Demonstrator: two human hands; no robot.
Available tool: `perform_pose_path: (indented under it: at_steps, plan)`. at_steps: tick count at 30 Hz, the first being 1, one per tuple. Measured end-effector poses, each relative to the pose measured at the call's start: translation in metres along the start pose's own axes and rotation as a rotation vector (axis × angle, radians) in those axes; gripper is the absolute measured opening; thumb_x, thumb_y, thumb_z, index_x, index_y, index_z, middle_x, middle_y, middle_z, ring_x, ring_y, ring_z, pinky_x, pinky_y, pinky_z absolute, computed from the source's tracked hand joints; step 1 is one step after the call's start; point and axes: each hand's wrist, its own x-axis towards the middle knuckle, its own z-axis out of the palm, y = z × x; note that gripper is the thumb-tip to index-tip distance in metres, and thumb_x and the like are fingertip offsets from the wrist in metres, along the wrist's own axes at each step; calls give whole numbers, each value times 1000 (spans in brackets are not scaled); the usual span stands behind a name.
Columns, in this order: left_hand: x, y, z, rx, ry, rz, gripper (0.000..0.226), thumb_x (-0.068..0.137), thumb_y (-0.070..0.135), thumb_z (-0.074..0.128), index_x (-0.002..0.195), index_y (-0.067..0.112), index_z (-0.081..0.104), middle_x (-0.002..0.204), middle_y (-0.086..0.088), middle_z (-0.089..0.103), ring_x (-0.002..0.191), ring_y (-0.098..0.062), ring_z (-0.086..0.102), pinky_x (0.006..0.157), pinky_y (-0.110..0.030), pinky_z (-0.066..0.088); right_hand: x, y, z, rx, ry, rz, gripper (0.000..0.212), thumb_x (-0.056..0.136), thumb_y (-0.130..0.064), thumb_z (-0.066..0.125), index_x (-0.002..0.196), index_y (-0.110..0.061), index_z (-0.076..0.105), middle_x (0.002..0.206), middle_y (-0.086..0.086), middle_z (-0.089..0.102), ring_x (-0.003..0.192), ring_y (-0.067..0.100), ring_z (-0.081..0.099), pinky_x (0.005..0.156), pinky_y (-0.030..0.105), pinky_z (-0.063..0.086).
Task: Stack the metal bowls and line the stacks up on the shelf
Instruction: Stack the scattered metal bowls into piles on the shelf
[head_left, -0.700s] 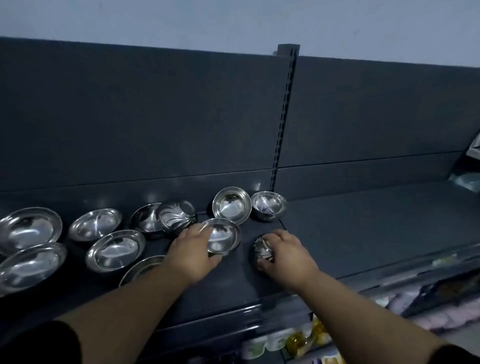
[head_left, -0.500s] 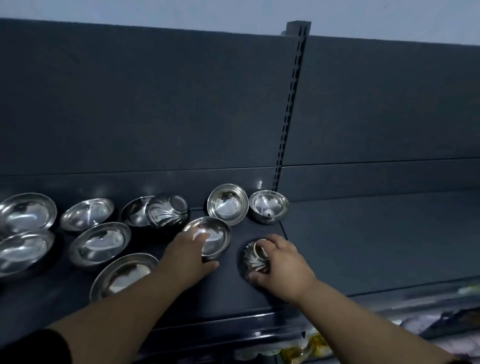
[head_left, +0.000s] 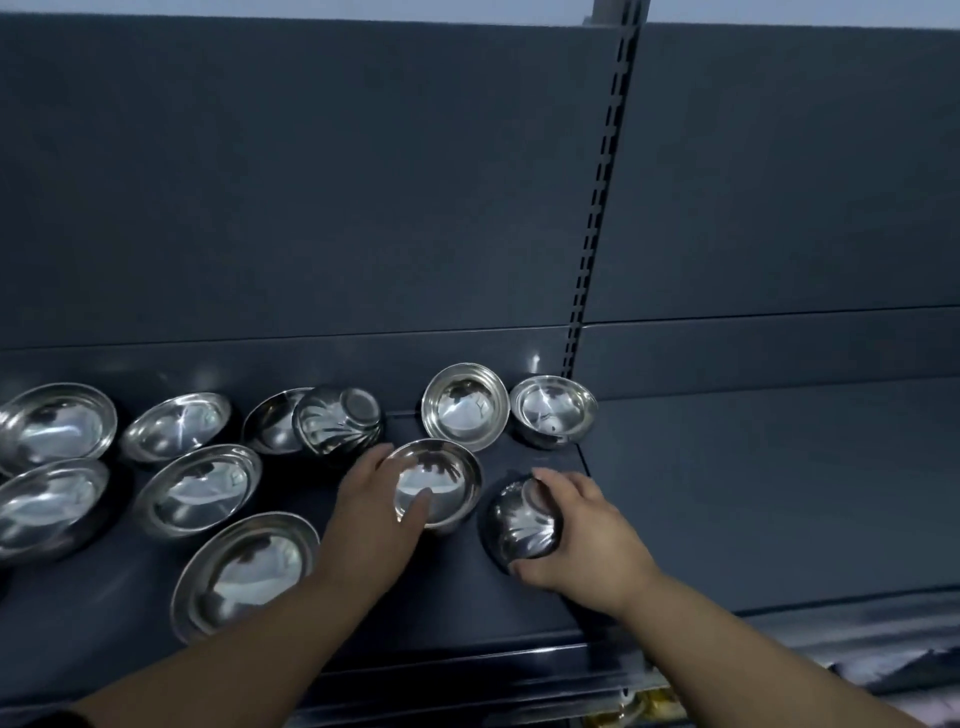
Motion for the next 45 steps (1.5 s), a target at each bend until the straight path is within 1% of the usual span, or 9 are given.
perform_pose_path:
  at_steps: [3,8,12,17,22,29,36,40,45]
  plan:
    - [7,7,1,-166,-15,-180,37,85,12,62,120,15,51,127,-1,50,110,-15,49,89,-24,35,0,-7,-13,211,45,88,104,58,-49,83,147,-40,30,140,-10,40,123,11,50,104,22,39]
    - [4,8,4,-308,-55,-399,30,85,10,53,112,21,55,107,-2,63,94,-21,58,75,-28,39,-7,-19,-34,949,-43,302,73,65,-41,80,132,-28,53,108,-1,72,91,17,69,83,36,55]
    - [-4,13,-1,-385,-82,-430,15,89,22,56,100,31,53,99,4,65,89,-16,60,76,-32,46,-11,-15,-50,1388,-266,394,68,79,-70,52,118,-16,65,103,12,75,78,25,73,91,47,53]
    - [-16,24,-4,-411,-122,-436,40,85,22,66,123,27,55,102,14,63,97,-10,60,86,-27,47,-6,-23,-55,1146,-287,355,60,78,-57,60,123,-17,62,106,11,76,91,26,74,70,34,60]
    - [-5,47,-17,-321,1,-321,41,91,36,61,129,22,59,123,6,62,113,-11,56,95,-22,39,2,-35,-66,806,-191,216,46,90,-60,51,112,-22,65,91,5,79,85,25,76,75,36,60]
    - [8,57,-24,-240,-33,-241,20,89,23,61,107,25,70,88,9,72,84,-7,66,75,-21,49,14,-45,-67,723,-285,145,52,92,-62,46,108,-18,68,96,5,78,86,24,76,69,30,60]
    - [1,36,-28,-141,31,-422,25,85,31,65,105,18,72,91,4,73,84,-15,68,82,-30,54,62,6,-67,479,211,280,40,84,-42,70,115,-18,59,113,0,67,99,19,62,90,33,49]
    - [-1,35,-23,-106,31,-449,27,87,32,64,110,18,70,93,4,70,85,-14,63,73,-23,43,83,22,-57,475,191,375,73,82,-35,73,143,-14,41,132,10,59,115,31,60,96,38,50]
    - [-2,34,-18,-132,47,-504,26,86,32,65,108,20,70,89,7,66,84,-12,61,72,-24,40,102,23,-47,869,125,506,77,89,-20,68,152,-20,24,118,10,58,102,33,66,84,45,58]
